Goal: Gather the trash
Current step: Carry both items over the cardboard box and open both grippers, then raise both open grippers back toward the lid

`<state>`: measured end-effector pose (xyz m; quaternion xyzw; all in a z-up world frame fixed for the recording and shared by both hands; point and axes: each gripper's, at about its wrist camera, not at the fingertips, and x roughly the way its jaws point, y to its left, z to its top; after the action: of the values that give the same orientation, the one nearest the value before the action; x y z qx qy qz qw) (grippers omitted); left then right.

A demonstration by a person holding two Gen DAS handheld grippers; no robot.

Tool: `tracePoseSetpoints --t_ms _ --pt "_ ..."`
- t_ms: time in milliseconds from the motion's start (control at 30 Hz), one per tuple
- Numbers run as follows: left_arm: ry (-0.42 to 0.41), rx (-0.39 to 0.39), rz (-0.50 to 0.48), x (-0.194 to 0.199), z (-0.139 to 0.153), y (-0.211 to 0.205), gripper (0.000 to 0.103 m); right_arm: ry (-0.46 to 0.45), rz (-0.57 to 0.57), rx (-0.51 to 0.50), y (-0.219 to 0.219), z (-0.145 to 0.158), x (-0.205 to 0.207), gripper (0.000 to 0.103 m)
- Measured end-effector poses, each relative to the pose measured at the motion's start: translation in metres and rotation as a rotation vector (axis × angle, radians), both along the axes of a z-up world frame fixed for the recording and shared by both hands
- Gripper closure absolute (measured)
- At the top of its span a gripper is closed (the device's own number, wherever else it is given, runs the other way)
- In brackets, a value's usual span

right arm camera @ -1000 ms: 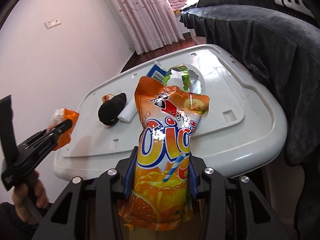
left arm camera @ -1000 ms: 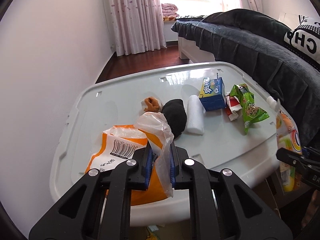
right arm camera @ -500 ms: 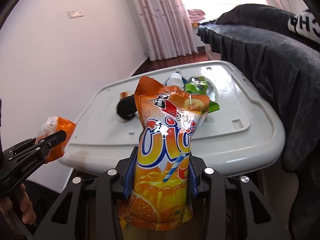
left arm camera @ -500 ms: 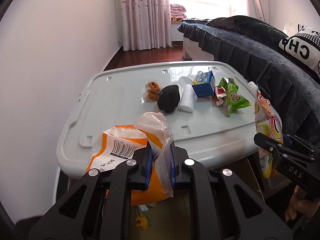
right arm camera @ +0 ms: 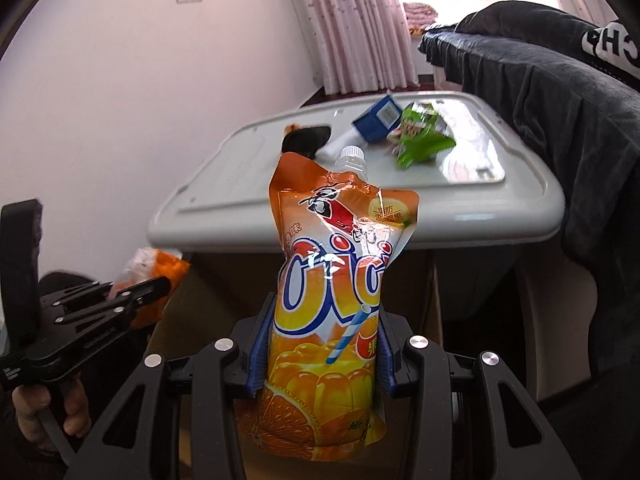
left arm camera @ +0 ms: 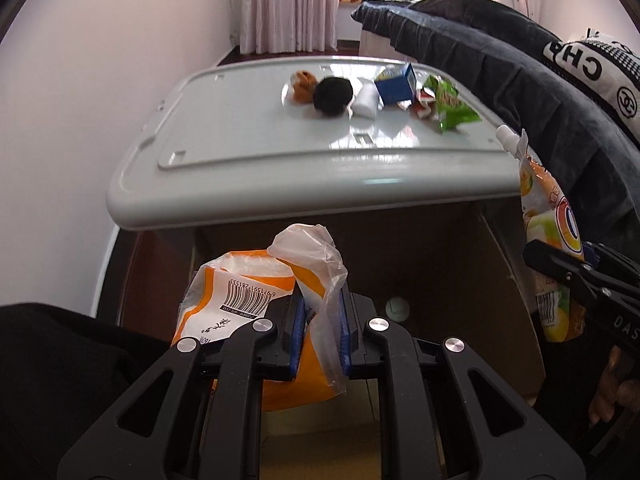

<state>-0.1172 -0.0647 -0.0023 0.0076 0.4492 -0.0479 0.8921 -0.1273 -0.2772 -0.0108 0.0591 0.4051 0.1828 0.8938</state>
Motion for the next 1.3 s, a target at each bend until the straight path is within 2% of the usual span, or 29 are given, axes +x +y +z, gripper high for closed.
tracePoseSetpoints --t_ms 100,267,367,633,800,833,867,900,933,1300 --pt "0.038 -0.013 0.003 0.002 -0.011 -0.002 0.09 0.057 0.021 -0.019 0.007 -0.01 -0.006 0.06" --pt "0.145 -0.017 0.017 0.019 -0.048 -0.008 0.09 0.171 0.051 -0.101 0.024 -0.036 0.003 0.06" --pt "0.195 -0.024 0.04 0.027 -0.067 -0.003 0.09 0.241 0.057 -0.094 0.03 -0.052 0.014 0.06" --pt "0.251 -0.029 0.095 0.034 -0.083 0.012 0.09 0.278 0.088 -0.116 0.039 -0.068 0.017 0.06" --pt "0.237 -0.018 0.101 0.035 -0.08 0.011 0.087 0.274 0.088 -0.111 0.039 -0.066 0.019 0.059" --pt "0.232 -0.011 0.106 0.036 -0.078 0.008 0.08 0.272 0.088 -0.112 0.039 -0.066 0.02 0.056" --pt "0.229 -0.005 0.11 0.035 -0.078 0.006 0.072 0.27 0.086 -0.115 0.039 -0.066 0.022 0.047" --pt "0.236 0.001 0.117 0.035 -0.078 0.002 0.04 0.266 0.076 -0.123 0.038 -0.065 0.022 0.035" --pt "0.242 0.007 0.13 0.035 -0.079 0.002 0.01 0.273 0.059 -0.139 0.036 -0.066 0.023 0.017" --pt "0.211 0.072 0.099 0.026 -0.073 -0.01 0.009 0.264 -0.076 -0.045 0.005 -0.057 0.025 0.016"
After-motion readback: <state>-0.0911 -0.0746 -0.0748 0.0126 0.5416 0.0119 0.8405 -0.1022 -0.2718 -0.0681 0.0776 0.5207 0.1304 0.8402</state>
